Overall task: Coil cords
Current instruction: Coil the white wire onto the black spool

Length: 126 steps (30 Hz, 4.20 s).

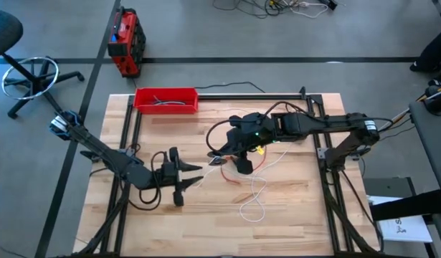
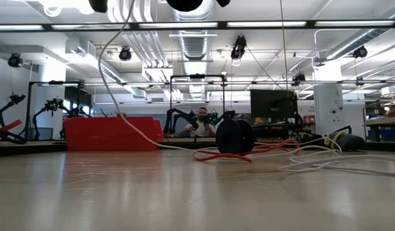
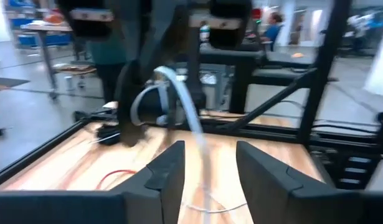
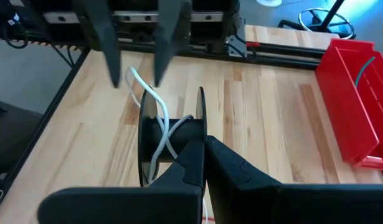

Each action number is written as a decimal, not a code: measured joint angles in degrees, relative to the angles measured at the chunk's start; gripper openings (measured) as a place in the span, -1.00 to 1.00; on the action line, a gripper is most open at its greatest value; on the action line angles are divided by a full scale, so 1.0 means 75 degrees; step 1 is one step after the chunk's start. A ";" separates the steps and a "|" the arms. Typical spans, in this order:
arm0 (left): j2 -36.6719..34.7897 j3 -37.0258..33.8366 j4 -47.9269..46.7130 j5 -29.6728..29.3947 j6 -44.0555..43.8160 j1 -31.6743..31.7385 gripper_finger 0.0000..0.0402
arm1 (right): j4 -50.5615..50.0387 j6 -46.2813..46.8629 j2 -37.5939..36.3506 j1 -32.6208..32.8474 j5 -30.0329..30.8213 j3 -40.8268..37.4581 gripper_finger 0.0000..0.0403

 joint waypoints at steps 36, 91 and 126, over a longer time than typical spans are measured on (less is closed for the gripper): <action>-0.0028 -0.0737 -0.0043 -0.1097 -0.0250 0.0113 -0.95 | 0.1941 -0.0452 -0.0352 0.0341 -0.0087 -0.0540 -1.00; -0.1635 0.0156 0.0682 -0.0211 0.2405 -0.0239 0.15 | 0.7907 -0.0271 -0.0176 0.0420 -0.0591 -0.2787 -1.00; -0.1232 0.0143 0.0602 0.0636 0.2157 0.0180 -0.96 | 0.7778 -0.0097 -0.0163 0.0420 -0.0422 -0.2760 -1.00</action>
